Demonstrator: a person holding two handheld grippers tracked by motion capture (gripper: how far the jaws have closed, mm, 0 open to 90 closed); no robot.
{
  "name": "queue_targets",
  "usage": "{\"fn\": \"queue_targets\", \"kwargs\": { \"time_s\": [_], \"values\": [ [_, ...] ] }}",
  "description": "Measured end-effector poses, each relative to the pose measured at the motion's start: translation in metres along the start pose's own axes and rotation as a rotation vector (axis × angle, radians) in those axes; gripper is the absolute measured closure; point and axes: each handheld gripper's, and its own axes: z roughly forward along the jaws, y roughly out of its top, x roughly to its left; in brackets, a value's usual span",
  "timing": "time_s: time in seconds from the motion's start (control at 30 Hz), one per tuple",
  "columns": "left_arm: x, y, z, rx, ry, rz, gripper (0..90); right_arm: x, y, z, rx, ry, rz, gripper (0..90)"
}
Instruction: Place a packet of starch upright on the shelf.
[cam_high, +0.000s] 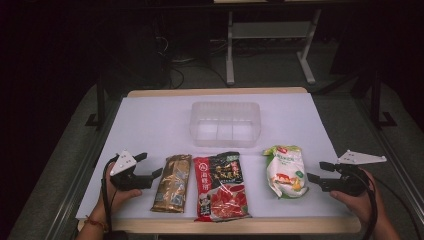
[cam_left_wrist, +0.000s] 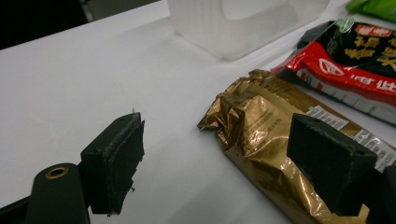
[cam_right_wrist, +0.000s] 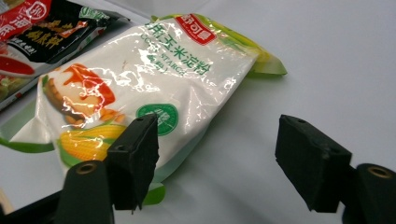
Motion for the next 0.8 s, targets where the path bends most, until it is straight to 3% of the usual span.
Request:
{"fn": "queue_targets", "kwargs": {
  "time_s": [0.23,0.6,0.8],
  "values": [
    [-0.004,-0.003,-0.005,0.01,-0.017,0.021,17.5,-0.006,0.004,0.002,-0.034,0.031,0.047,26.3],
    [-0.005,-0.007,-0.009,0.024,-0.008,0.009,17.6,-0.001,0.019,0.026,0.005,0.07,0.01,22.0],
    [-0.006,-0.01,-0.01,0.055,-0.005,0.019,17.6,-0.005,0.026,0.044,0.038,0.101,0.02,19.0]
  ]
}}
